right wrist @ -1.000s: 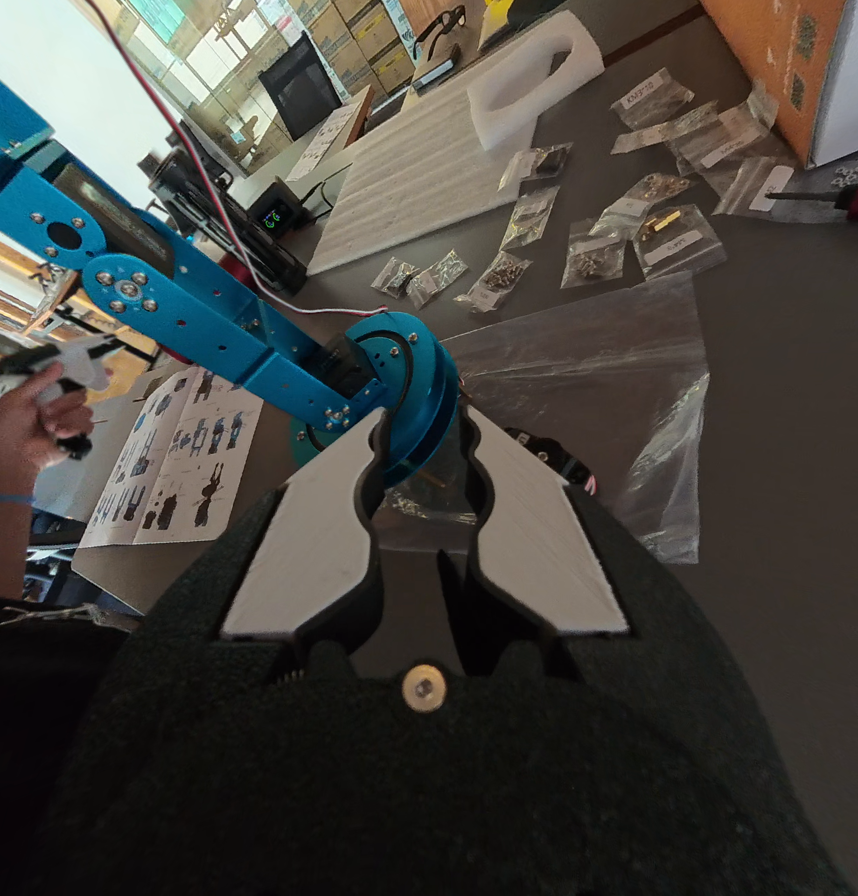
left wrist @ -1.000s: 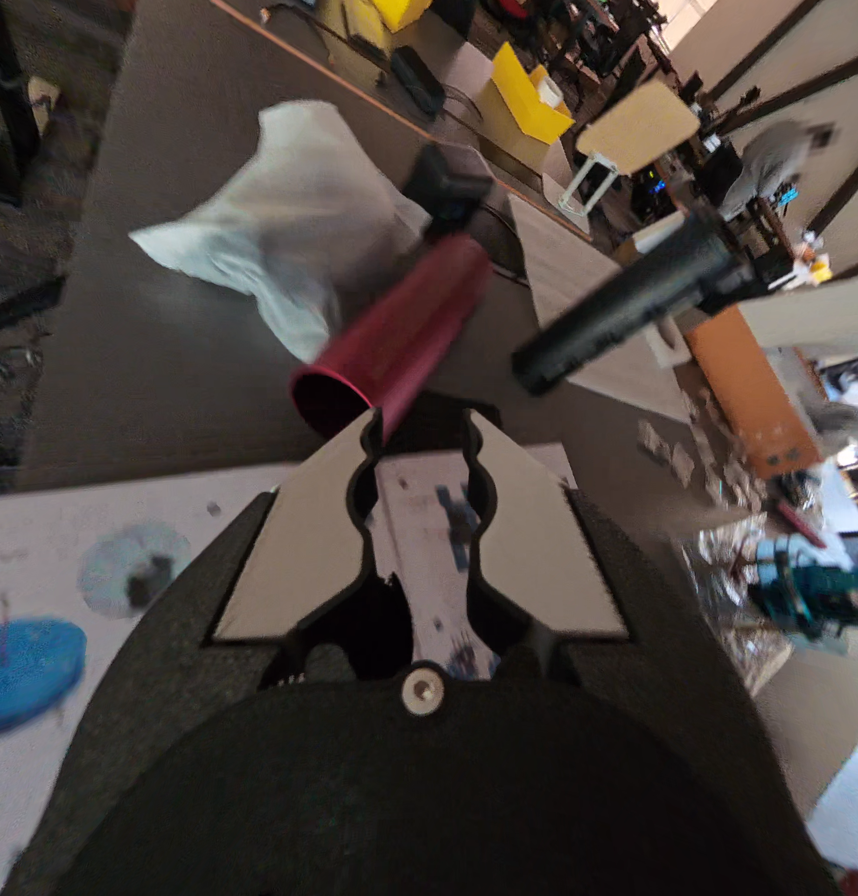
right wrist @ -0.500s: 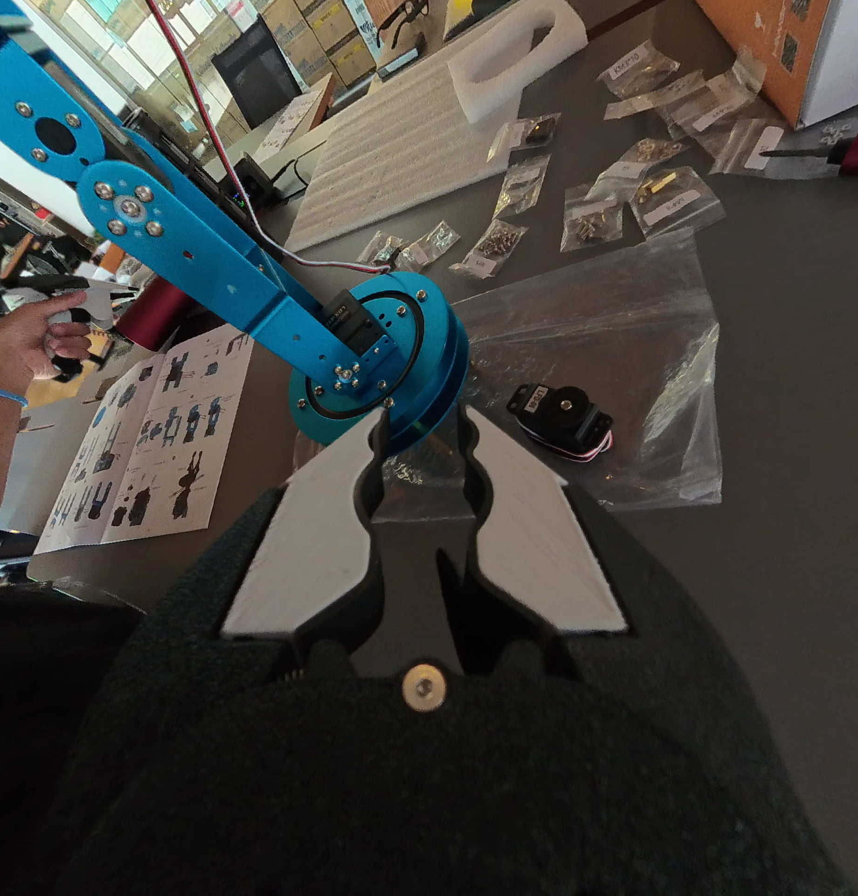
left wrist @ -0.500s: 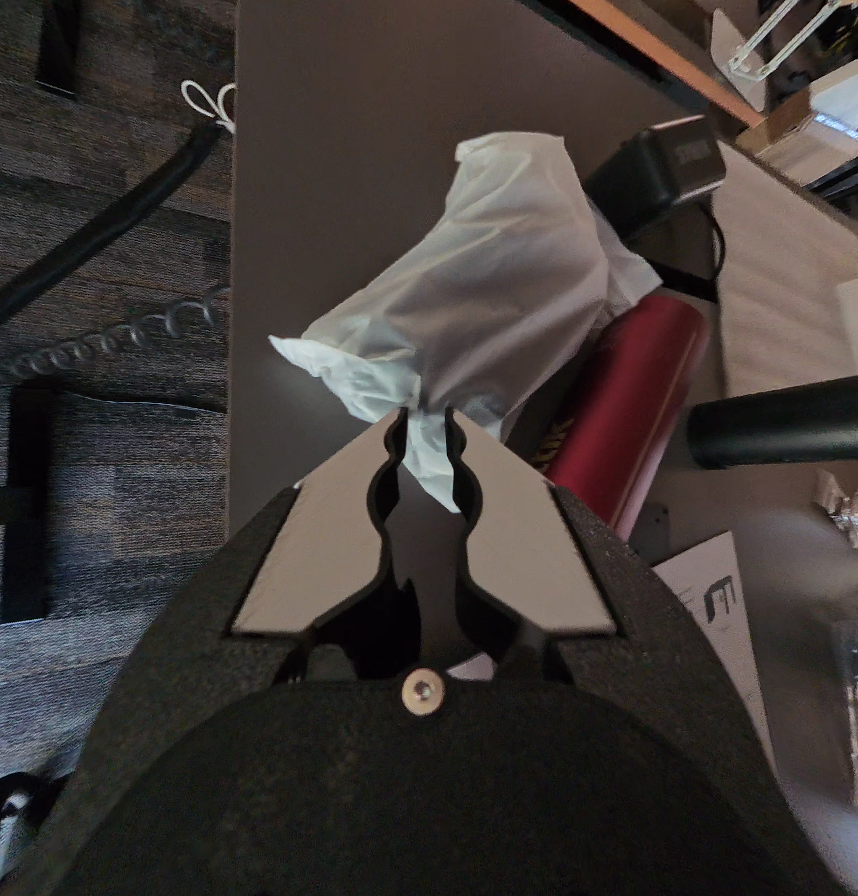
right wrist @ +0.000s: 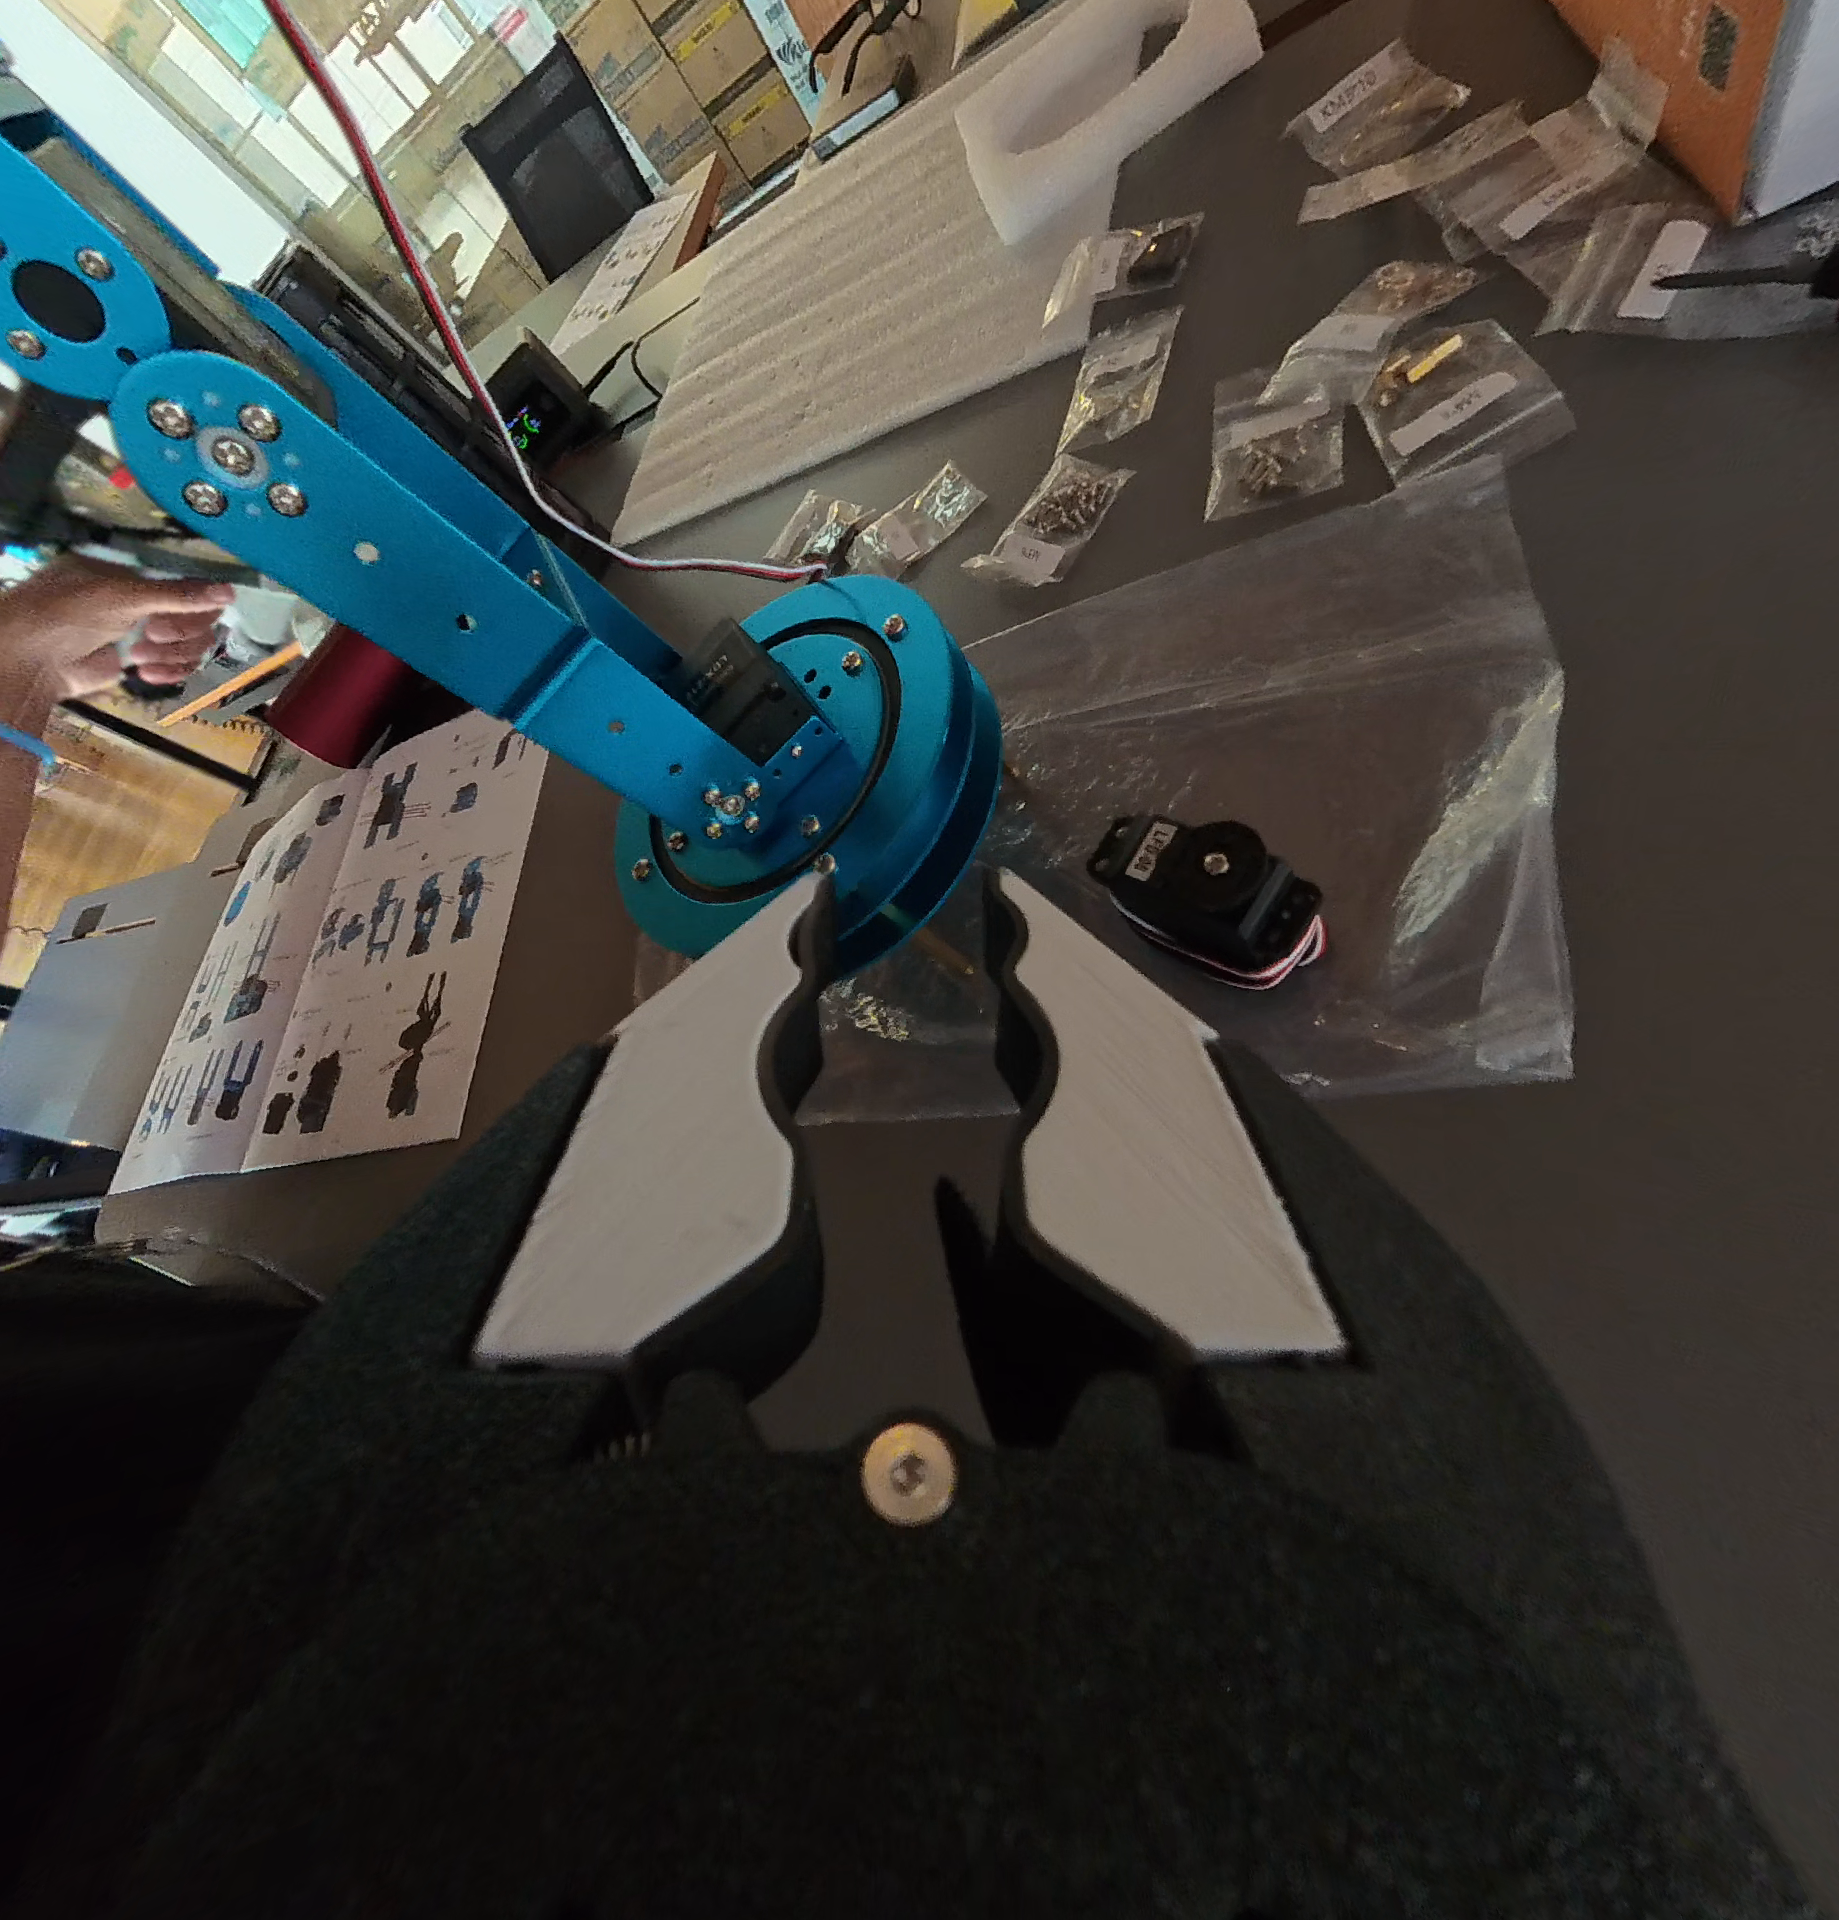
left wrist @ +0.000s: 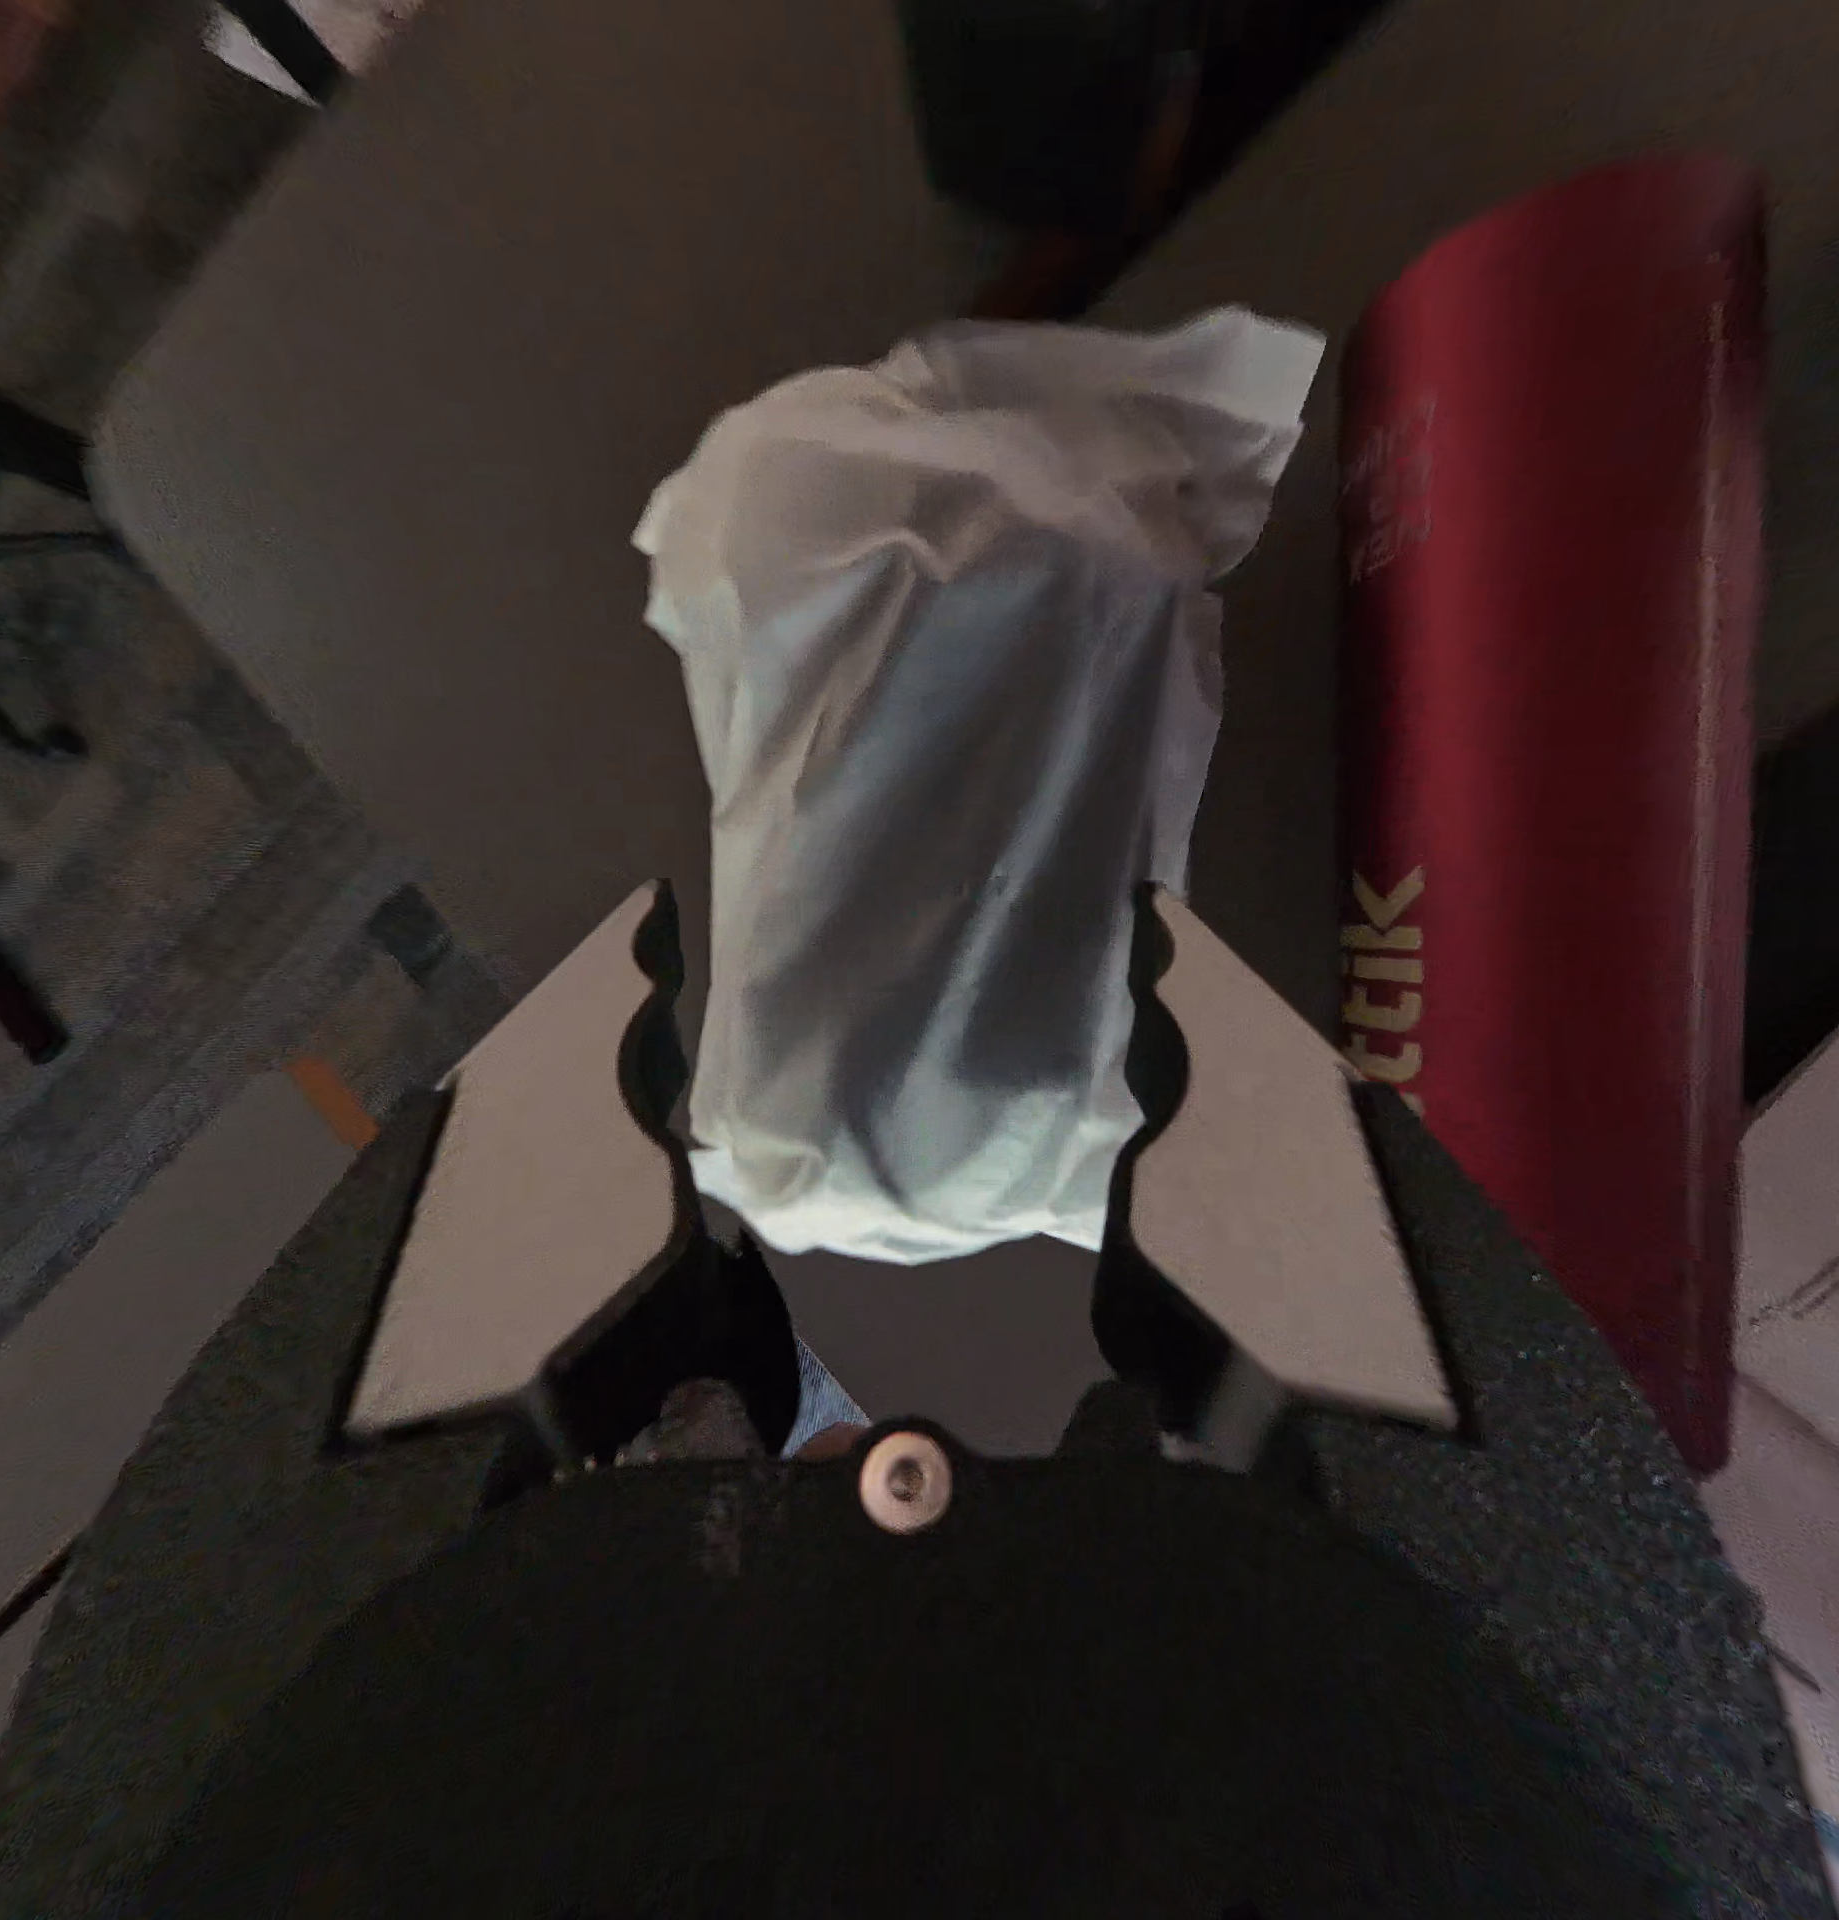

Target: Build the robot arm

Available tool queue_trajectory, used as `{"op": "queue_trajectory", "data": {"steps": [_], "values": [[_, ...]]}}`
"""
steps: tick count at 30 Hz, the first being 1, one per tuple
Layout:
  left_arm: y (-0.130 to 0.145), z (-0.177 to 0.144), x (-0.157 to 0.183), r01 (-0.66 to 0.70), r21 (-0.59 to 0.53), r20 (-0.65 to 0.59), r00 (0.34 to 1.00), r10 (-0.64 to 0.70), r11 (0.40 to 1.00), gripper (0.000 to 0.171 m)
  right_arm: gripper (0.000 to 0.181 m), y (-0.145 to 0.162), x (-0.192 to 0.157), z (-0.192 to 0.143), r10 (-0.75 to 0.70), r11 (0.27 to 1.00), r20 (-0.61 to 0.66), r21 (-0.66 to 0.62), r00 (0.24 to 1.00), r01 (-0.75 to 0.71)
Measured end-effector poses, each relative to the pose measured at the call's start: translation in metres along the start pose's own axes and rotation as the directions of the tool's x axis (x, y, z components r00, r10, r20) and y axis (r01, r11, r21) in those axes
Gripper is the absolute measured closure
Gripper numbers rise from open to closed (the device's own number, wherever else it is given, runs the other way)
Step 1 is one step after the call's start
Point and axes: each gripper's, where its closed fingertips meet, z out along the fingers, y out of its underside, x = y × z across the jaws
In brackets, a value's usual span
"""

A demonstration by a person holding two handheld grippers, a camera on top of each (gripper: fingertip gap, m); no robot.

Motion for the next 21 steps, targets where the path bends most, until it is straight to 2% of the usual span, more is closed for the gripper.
{"op": "queue_trajectory", "data": {"steps": [3,6,8,11,13,15,16,18,20,21], "values": [[0.013,0.026,0.007,-0.075,-0.126,-0.1,0.993,0.062,0.989,0.086,0.153,0.002,-0.001,0.004,-0.004,1.0,0.003,-0.006,1.0,0.004],[0.013,0.036,0.011,-0.118,-0.141,-0.132,0.986,0.1,0.983,0.1,0.153,0.005,-0.001,0.005,0.006,1.0,0.005,-0.001,1.0,-0.006],[0.006,0.029,0.008,-0.149,-0.103,-0.126,0.983,0.136,0.983,0.115,0.153,0.007,0.001,0.005,0.015,1.0,0.002,0.002,1.0,-0.015],[-0.004,0.015,0.011,0.004,-0.012,-0.281,0.96,-0.007,1.0,0.124,0.153,0.007,0.003,0.004,0.041,0.999,0.008,0.019,0.999,-0.041],[-0.012,0.005,0.014,0.202,0.039,-0.445,0.88,-0.164,0.979,0.127,0.153,0.005,0.003,0.004,0.058,0.998,0.022,0.028,0.998,-0.059],[-0.026,-0.011,0.015,0.423,0.089,-0.633,0.723,-0.277,0.902,0.129,0.153,0.003,0.003,0.004,0.066,0.997,0.03,0.036,0.997,-0.067],[-0.034,-0.022,0.015,0.514,0.124,-0.718,0.636,-0.281,0.849,0.129,0.153,0.001,0.003,0.005,0.066,0.997,0.031,0.04,0.997,-0.068],[-0.052,-0.057,0.012,0.663,0.246,-0.853,0.494,-0.166,0.707,0.129,0.153,-0.001,0.002,0.006,0.07,0.996,0.037,0.045,0.997,-0.071],[-0.063,-0.101,0.007,0.793,0.289,-0.941,0.337,0.009,0.536,0.129,0.153,-0.002,-0.001,0.009,0.074,0.996,0.043,0.043,0.996,-0.076],[-0.065,-0.121,0.006,0.828,0.308,-0.95,0.294,0.105,0.468,0.129,0.153,-0.002,-0.002,0.01,0.073,0.996,0.047,0.041,0.996,-0.075]]}}
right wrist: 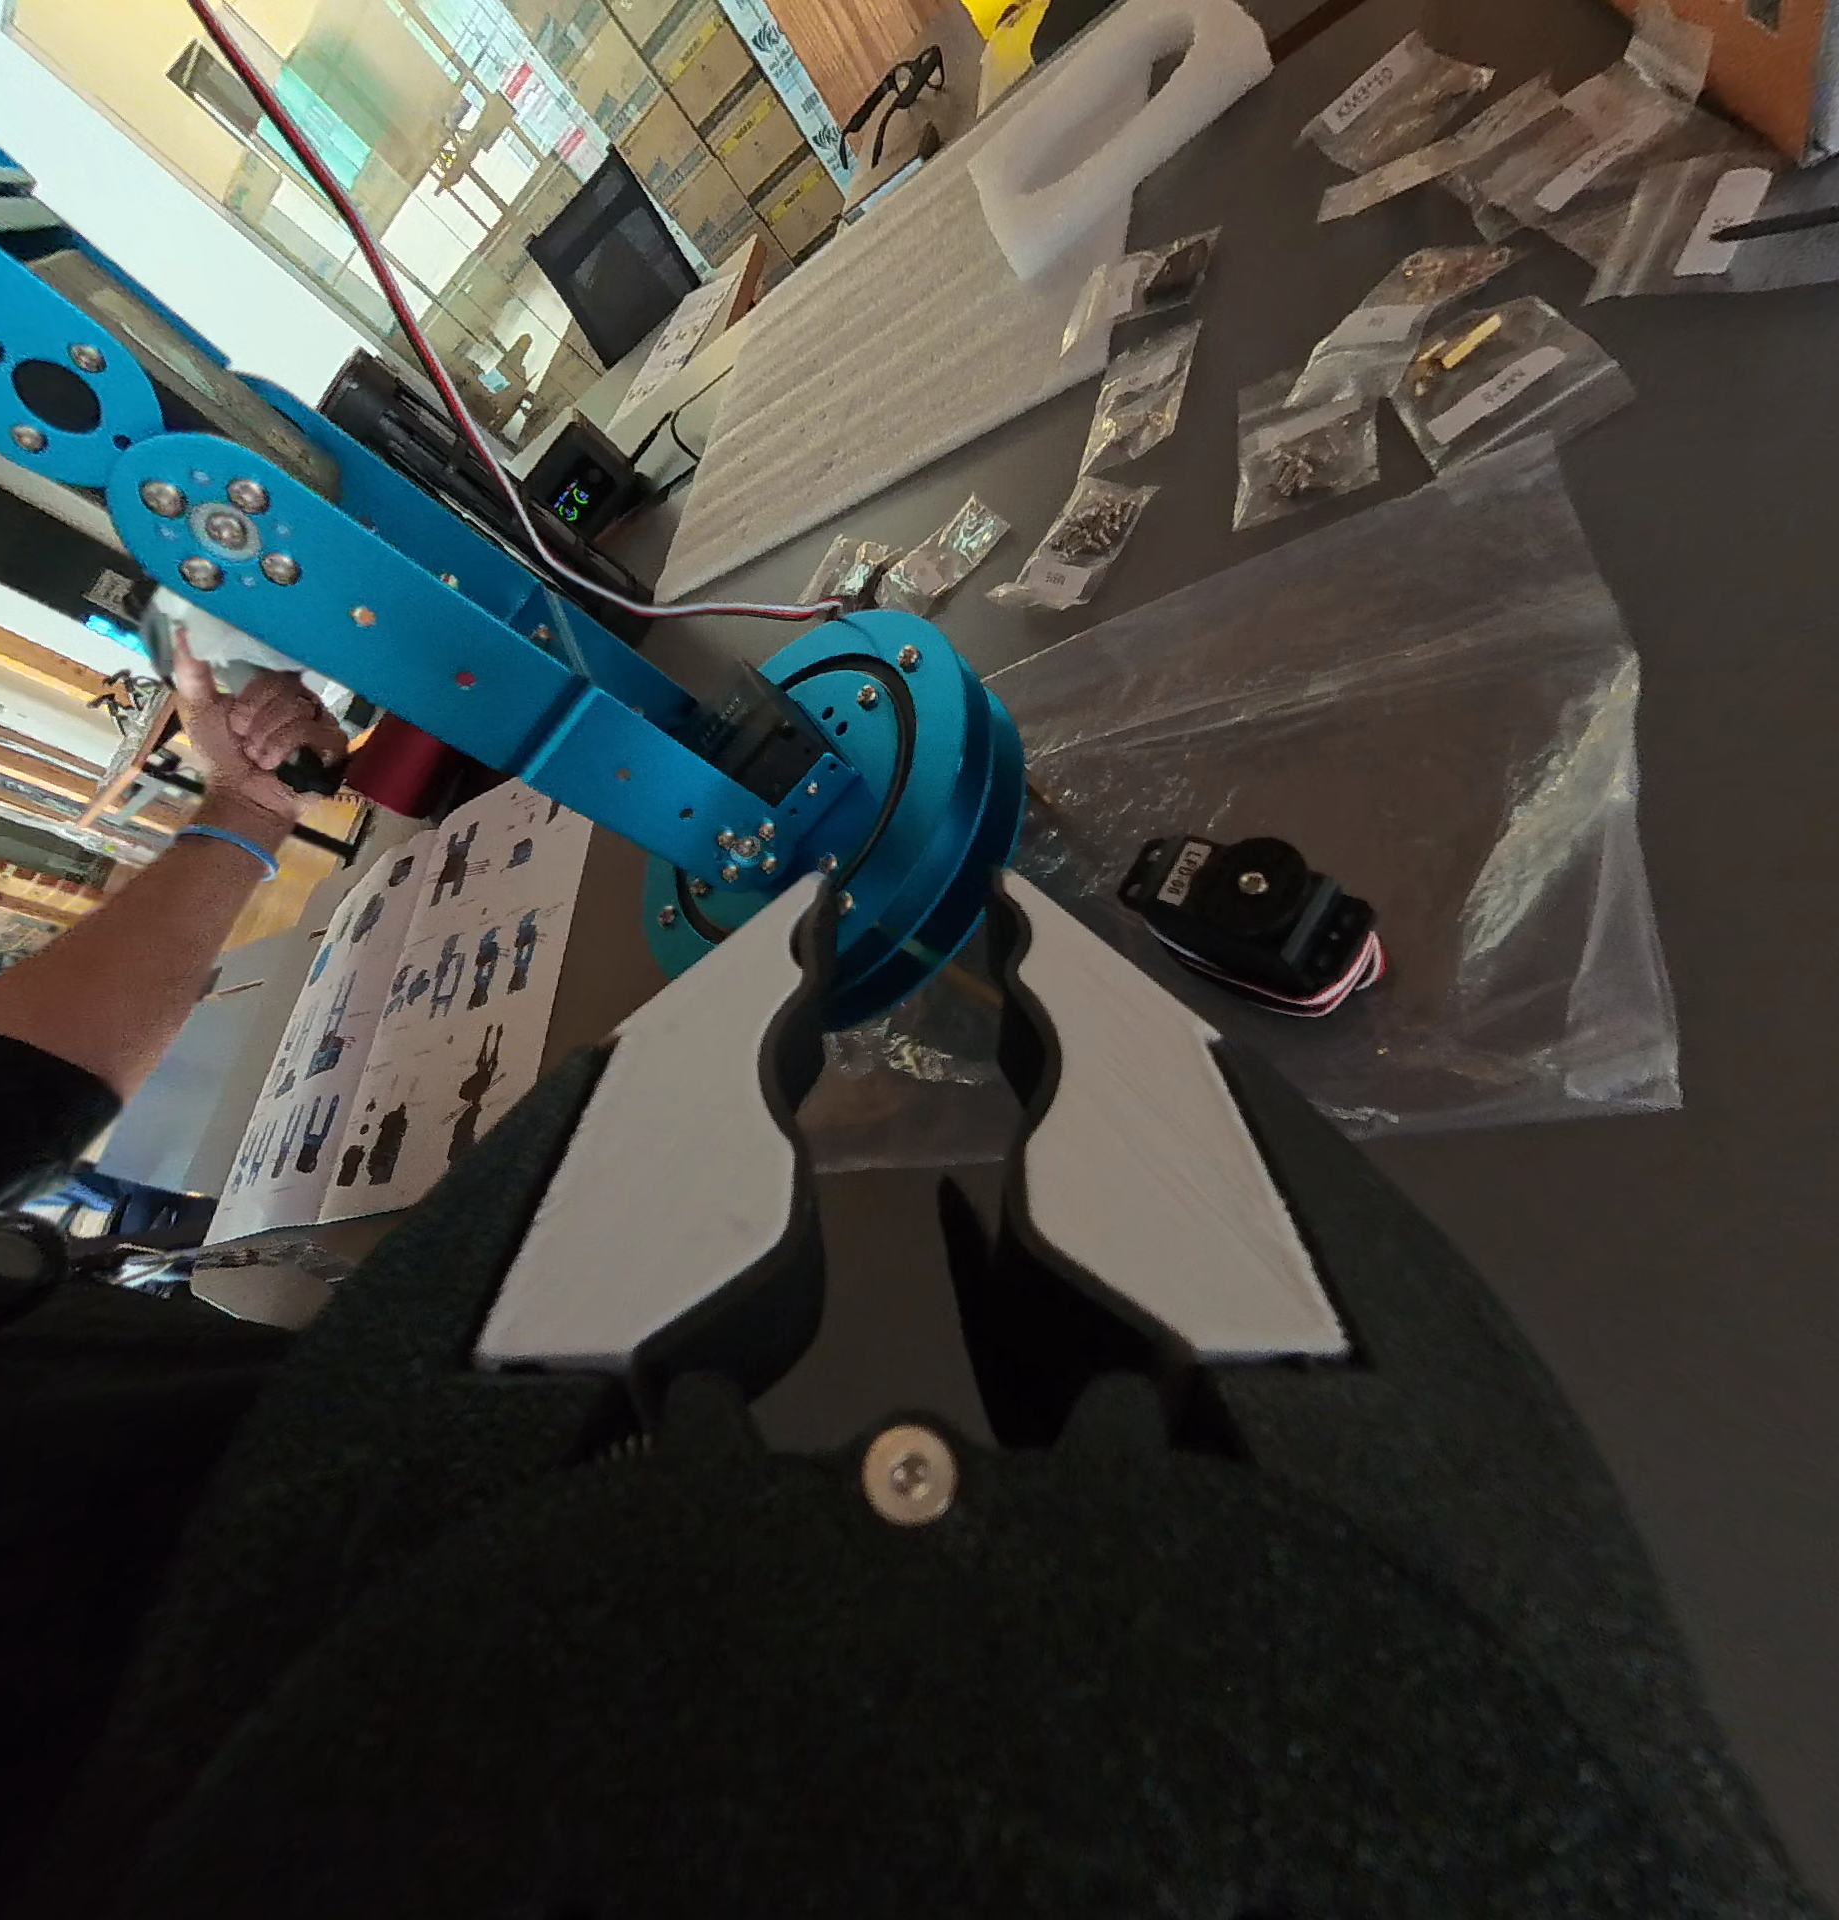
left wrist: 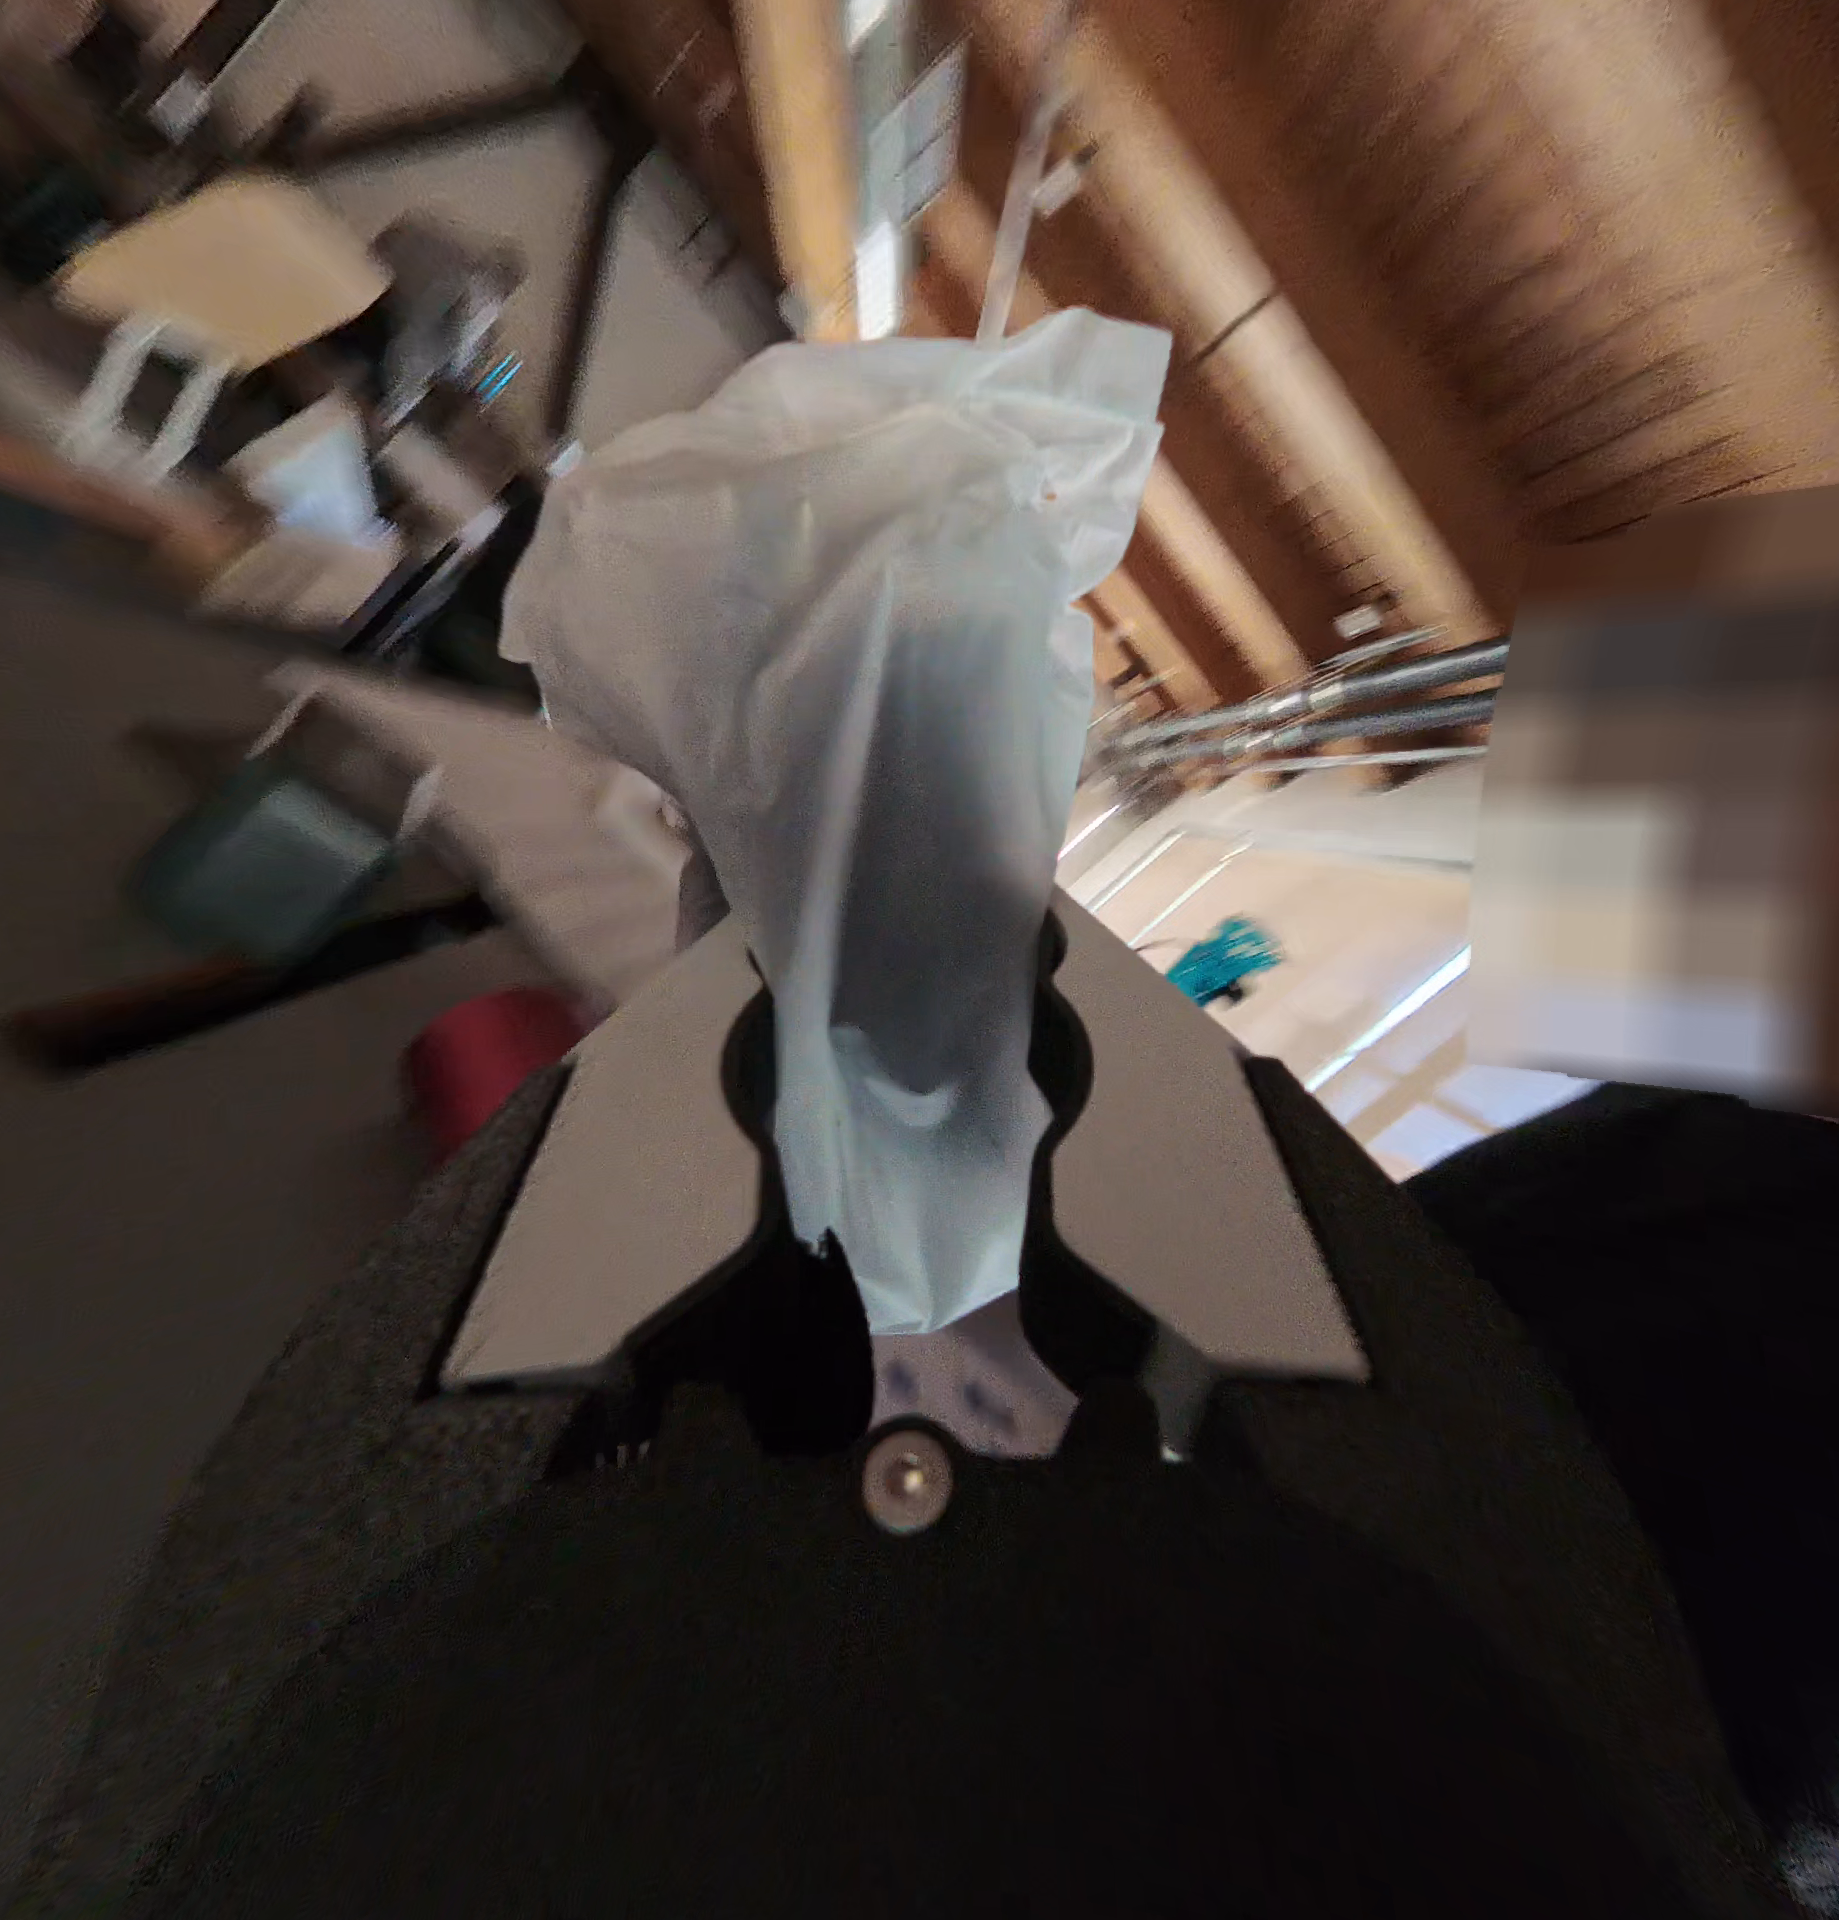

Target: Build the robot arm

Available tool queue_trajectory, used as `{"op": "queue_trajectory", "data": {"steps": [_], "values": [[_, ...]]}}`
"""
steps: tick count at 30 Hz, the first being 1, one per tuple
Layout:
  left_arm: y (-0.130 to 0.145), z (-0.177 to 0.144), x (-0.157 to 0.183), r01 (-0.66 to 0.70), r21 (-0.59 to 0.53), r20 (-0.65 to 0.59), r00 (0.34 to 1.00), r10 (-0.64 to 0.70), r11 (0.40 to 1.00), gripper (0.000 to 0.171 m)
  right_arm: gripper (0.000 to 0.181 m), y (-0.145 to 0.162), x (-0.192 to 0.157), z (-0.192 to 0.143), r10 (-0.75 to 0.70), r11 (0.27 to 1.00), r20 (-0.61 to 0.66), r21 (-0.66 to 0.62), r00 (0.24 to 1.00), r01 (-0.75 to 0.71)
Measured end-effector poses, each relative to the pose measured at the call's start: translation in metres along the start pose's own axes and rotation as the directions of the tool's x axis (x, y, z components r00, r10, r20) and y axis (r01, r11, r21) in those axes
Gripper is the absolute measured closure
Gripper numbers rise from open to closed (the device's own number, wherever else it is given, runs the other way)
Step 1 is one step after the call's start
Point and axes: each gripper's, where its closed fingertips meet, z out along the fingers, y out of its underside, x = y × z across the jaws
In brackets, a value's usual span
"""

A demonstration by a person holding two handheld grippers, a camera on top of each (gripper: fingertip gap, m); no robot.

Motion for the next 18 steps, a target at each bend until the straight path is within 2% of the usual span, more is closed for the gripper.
{"op": "queue_trajectory", "data": {"steps": [2,5,8,11,13,15,16,18], "values": [[-0.01,-0.001,0.033,-0.023,0.119,-0.159,0.986,0.042,0.993,0.13,0.153,0.0,-0.003,0.003,-0.012,1.0,0.003,-0.01,1.0,0.012],[-0.015,0.0,0.069,-0.063,0.213,-0.282,0.951,0.123,0.975,0.129,0.153,0.003,-0.004,0.006,-0.038,0.999,-0.01,-0.03,0.999,0.038],[-0.018,0.003,0.084,-0.081,0.242,-0.313,0.937,0.156,0.967,0.13,0.153,0.006,-0.005,0.008,-0.036,0.999,-0.007,-0.038,0.999,0.036],[-0.017,0.008,0.084,-0.117,0.207,-0.272,0.947,0.172,0.971,0.13,0.153,0.008,-0.001,0.007,-0.027,0.999,-0.011,-0.04,1.0,0.027],[-0.017,0.011,0.069,-0.165,0.139,-0.151,0.971,0.186,0.976,0.13,0.153,0.007,0.001,0.004,-0.016,0.999,-0.009,-0.029,1.0,0.016],[-0.02,0.007,0.034,-0.25,0.009,0.082,0.965,0.248,0.968,0.13,0.153,0.005,0.003,0.001,-0.012,1.0,-0.013,-0.018,1.0,0.012],[-0.023,0.001,0.011,-0.269,-0.08,0.208,0.937,0.279,0.96,0.129,0.153,0.004,0.003,-0.001,-0.013,1.0,-0.014,-0.014,1.0,0.012],[-0.028,-0.021,-0.042,-0.252,-0.284,0.462,0.809,0.362,0.925,0.129,0.153,0.003,0.005,-0.004,-0.015,1.0,-0.014,-0.01,1.0,0.014]]}}
